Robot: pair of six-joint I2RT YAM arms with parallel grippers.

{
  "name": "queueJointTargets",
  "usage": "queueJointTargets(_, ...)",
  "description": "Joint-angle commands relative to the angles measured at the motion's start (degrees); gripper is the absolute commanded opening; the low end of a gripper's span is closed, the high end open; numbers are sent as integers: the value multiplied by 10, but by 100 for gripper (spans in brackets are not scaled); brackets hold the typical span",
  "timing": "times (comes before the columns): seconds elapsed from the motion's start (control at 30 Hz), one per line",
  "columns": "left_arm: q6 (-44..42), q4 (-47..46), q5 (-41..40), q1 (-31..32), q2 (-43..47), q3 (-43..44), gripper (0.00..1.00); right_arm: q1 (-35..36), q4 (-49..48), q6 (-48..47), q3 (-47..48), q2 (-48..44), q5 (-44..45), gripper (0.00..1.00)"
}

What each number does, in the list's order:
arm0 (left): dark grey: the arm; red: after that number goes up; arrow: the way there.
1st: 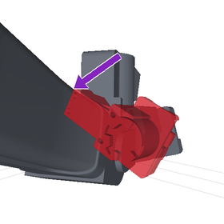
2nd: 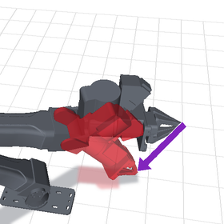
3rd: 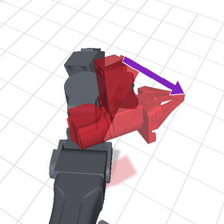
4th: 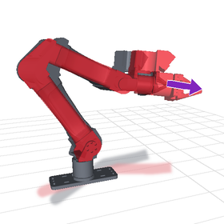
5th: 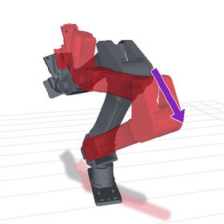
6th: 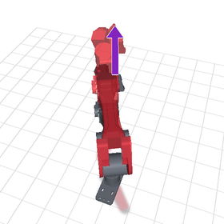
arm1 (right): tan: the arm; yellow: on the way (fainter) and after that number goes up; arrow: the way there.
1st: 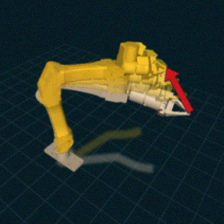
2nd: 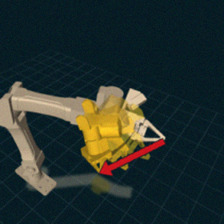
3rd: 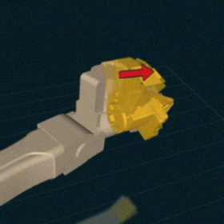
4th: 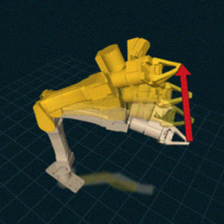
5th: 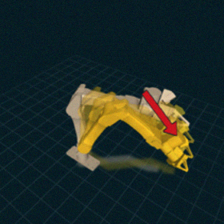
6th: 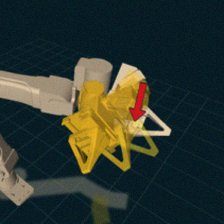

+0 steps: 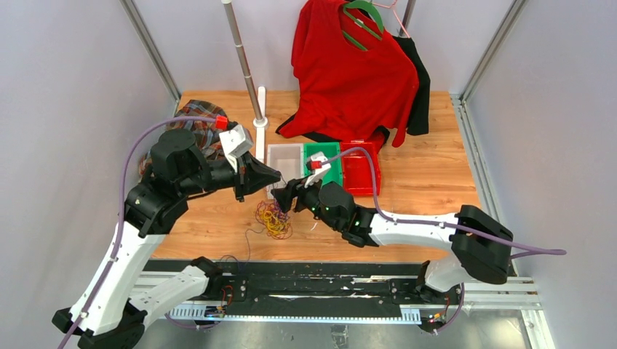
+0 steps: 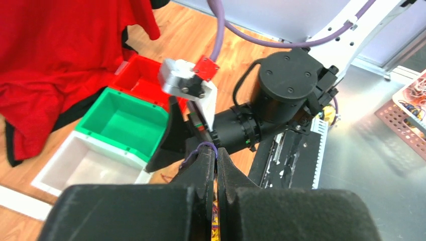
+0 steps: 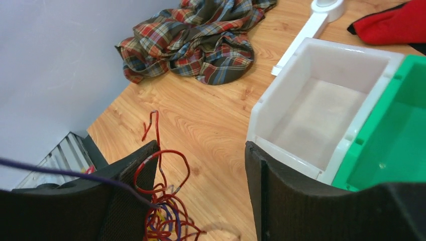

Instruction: Untangle the cables

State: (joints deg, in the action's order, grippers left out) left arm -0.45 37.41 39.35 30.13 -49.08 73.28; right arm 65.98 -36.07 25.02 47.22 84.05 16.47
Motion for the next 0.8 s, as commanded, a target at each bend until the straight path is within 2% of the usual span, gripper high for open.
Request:
queueJointTargets(0.0, -28, -34, -14, 2, -10, 81, 0, 10, -6, 25, -71, -3, 96, 62)
queueJointTargets(0.23, -52, -34, -39, 2, -44, 191, 1, 6, -4, 43, -133, -21, 148, 61)
queueJointTargets(0.37, -69, -34, -71, 2, -52, 227, 0, 6, 13, 30, -153, -61, 183, 61)
queueJointTargets(0.43, -73, -33, -81, 2, -45, 210, 0, 4, 14, 14, -157, -104, 184, 61)
queueJointTargets(0.57, -77, -26, -64, 2, -14, 129, 0, -4, 41, -12, -118, -166, 132, 59)
queueJointTargets(0.67, -79, -26, -66, 2, -5, 104, 0, -9, 70, -14, -82, -183, 101, 60)
queueJointTargets(0.77, -81, -26, -61, 2, -4, 102, 0, -9, 96, -18, -53, -185, 68, 64)
